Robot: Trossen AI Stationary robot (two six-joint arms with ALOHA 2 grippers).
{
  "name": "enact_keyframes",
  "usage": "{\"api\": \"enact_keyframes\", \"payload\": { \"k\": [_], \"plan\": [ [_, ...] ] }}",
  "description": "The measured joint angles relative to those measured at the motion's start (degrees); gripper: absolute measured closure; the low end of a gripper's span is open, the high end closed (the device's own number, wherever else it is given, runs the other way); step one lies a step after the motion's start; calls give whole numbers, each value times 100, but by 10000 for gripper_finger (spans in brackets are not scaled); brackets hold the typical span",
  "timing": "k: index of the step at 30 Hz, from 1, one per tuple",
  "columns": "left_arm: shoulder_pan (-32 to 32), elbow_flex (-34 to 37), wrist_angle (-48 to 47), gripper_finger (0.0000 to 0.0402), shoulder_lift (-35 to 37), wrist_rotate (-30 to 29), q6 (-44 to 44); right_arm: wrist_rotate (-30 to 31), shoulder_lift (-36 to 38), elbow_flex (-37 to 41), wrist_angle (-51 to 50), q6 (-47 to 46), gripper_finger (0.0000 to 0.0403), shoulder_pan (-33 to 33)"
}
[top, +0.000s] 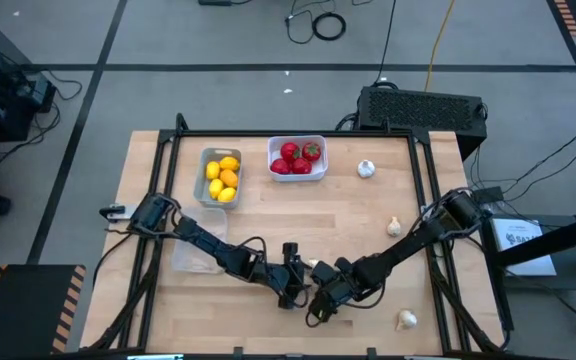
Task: Sort produce into baskets
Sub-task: Put the white garlic into the transparent bin
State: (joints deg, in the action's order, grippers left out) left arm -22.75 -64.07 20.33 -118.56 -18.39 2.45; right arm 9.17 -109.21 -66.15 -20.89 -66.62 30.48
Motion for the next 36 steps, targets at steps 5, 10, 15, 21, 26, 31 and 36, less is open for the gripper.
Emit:
{"api": "enact_keyframes", "payload": {
  "k": [5,10,15,21,26,31,36],
  "plan": [
    [-2,0,31,162,0,-79,-275,-180,0,-85,1,-194,403,98],
    [1,0,-38,162,0,-333,254,-212,0,-199,6,-334,403,248],
    [-35,0,-45,162,-2,-350,307,-201,0,-288,5,-540,403,396],
    [-166,0,-310,162,0,-432,408,-171,2,-343,-35,-712,402,567],
    [-265,0,-572,162,25,-904,477,524,2,-343,-147,-747,402,612],
    [-251,0,-721,162,31,-931,685,1189,2,-343,-164,-625,402,612],
    [-212,0,-786,162,31,-958,780,1497,2,-343,-166,-556,402,612]
  ]
}}
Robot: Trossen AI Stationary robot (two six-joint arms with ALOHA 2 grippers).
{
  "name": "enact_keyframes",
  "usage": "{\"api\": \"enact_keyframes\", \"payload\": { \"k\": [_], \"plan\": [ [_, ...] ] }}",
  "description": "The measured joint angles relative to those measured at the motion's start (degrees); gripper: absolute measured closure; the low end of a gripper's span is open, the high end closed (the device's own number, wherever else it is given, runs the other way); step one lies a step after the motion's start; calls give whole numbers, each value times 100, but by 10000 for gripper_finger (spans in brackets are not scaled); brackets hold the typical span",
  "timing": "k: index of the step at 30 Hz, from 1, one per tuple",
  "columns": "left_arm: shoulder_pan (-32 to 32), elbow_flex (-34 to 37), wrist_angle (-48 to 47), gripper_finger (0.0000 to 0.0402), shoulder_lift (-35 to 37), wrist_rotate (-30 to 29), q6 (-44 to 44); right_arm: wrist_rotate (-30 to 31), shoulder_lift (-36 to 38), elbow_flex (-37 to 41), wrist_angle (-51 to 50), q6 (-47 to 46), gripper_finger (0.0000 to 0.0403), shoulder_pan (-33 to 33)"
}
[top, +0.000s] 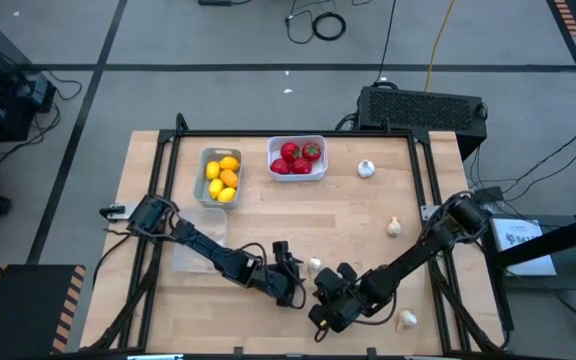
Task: Sort produce into baskets
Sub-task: Put the white garlic into the transparent bin
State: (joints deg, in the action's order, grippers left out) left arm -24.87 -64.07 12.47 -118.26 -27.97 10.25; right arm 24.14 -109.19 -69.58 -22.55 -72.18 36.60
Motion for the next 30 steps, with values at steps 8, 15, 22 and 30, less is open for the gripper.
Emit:
{"api": "enact_keyframes", "payload": {
  "k": [8,15,22,30],
  "plan": [
    [3,0,-55,162,4,0,149,319,-4,0,-2,-49,402,0],
    [5,0,-107,162,7,245,294,430,-374,2,33,-995,403,0],
    [9,0,-90,162,11,251,296,384,-444,2,-582,-1642,403,34],
    [51,-2,-106,162,11,254,304,534,-618,2,-428,-2168,403,39]
  ]
}}
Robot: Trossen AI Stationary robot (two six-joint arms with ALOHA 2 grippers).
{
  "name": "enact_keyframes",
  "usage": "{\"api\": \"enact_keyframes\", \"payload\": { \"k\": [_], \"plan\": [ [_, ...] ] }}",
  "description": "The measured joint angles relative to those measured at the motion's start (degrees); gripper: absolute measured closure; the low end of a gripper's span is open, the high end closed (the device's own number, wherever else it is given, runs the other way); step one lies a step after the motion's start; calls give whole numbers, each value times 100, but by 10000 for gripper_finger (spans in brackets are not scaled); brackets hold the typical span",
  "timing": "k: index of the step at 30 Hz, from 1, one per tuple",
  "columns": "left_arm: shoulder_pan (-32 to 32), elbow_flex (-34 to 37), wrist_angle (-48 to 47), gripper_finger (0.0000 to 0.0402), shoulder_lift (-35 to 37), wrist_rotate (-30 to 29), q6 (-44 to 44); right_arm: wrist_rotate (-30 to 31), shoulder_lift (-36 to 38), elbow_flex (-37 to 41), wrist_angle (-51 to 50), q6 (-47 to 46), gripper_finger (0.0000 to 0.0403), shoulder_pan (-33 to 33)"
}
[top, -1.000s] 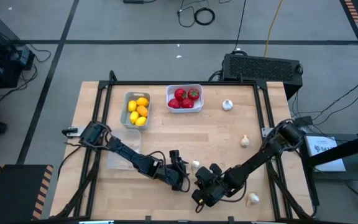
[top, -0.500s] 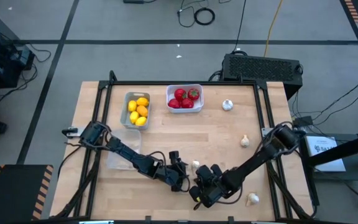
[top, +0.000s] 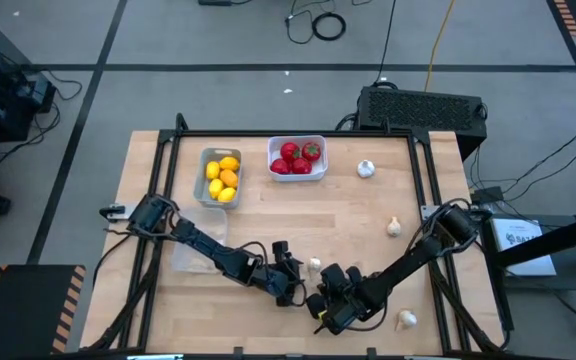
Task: Sort produce into baskets
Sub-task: Put the white garlic into the transparent bin
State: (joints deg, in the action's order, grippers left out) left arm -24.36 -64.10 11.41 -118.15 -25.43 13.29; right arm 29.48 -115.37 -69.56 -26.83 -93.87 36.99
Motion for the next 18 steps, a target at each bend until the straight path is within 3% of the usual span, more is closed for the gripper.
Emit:
{"api": "enact_keyframes", "payload": {
  "k": [13,18],
  "plan": [
    [0,0,6,162,2,7,14,771,-251,2,486,246,403,-60],
    [-2,-2,-65,162,2,123,144,440,-238,-1,474,457,403,-186]
  ]
}}
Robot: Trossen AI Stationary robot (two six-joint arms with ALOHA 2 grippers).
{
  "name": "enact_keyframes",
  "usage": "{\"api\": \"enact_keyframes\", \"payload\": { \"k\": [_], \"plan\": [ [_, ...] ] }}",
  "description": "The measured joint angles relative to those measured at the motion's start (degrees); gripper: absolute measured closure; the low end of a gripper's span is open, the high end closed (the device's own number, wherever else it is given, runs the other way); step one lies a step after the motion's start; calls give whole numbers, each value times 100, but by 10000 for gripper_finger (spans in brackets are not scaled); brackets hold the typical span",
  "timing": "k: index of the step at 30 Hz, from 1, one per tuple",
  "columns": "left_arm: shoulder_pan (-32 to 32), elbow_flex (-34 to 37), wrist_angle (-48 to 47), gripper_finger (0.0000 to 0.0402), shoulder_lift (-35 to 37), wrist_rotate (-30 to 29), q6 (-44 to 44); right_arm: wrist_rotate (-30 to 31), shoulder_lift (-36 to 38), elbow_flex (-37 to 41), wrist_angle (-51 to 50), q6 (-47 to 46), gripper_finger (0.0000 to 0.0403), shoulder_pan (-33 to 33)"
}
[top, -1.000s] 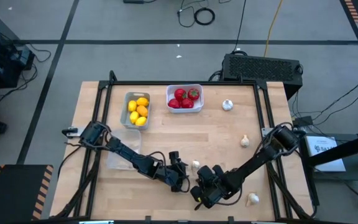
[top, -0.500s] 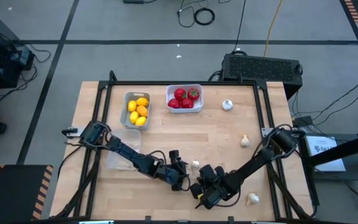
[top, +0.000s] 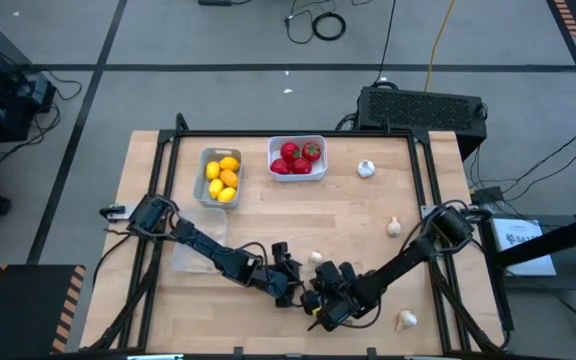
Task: Sort produce into baskets
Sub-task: Put the white garlic into the transparent bin
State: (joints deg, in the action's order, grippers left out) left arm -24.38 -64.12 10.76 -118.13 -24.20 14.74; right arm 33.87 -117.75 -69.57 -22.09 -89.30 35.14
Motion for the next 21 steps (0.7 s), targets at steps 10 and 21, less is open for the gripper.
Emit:
{"api": "enact_keyframes", "payload": {
  "k": [10,21],
  "plan": [
    [0,-2,-184,162,0,12,153,-871,362,10,-110,706,403,52],
    [-7,-1,-228,162,0,12,160,-263,417,10,-634,765,403,-37]
  ]
}}
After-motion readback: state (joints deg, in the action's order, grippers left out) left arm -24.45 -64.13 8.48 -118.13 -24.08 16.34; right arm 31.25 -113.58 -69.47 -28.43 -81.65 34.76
